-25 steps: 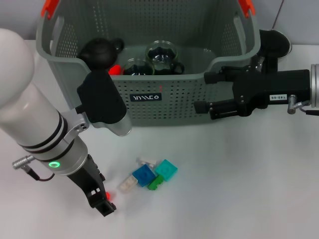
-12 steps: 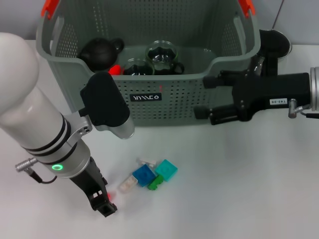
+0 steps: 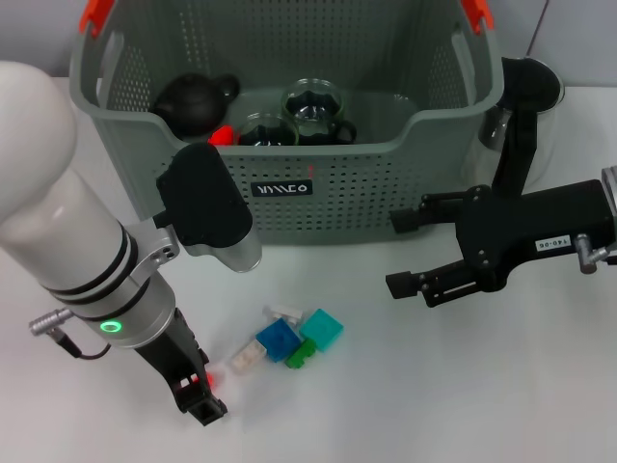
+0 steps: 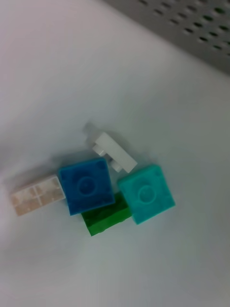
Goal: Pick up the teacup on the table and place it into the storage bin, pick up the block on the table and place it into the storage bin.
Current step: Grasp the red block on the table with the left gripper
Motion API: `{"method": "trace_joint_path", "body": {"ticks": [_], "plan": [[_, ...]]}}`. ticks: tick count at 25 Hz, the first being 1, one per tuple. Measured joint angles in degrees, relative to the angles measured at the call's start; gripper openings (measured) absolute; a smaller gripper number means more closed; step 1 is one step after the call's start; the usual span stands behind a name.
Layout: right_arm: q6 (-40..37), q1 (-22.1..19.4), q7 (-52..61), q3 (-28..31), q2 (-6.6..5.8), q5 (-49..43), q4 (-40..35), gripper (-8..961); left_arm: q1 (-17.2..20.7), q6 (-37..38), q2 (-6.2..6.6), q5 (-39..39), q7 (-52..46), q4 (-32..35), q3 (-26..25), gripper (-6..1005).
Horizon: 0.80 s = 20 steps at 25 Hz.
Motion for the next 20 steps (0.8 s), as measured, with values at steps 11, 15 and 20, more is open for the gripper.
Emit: {"method": "trace_joint_path", "body": {"ticks": [11,15,20], "plan": [[0.75,-0.36,-0.37,0.40,0.22,-0.08,0.06,945,-0.13,-0.49,0.00,0.42,-1.57,0.21,0.37,603],[1.19,-0.44,-0.40,0.40,0.22,-0.02,0.06,945,-0.11,-0.56,0.07,0.62,-1.71,0.11,0.72,592],[1.35,-0.51,-0.49,0.45,0.22,0.02,0.06,945,-0.09,-0.64,0.09,0.70,-1.81,0.10,0.81,578]]}}
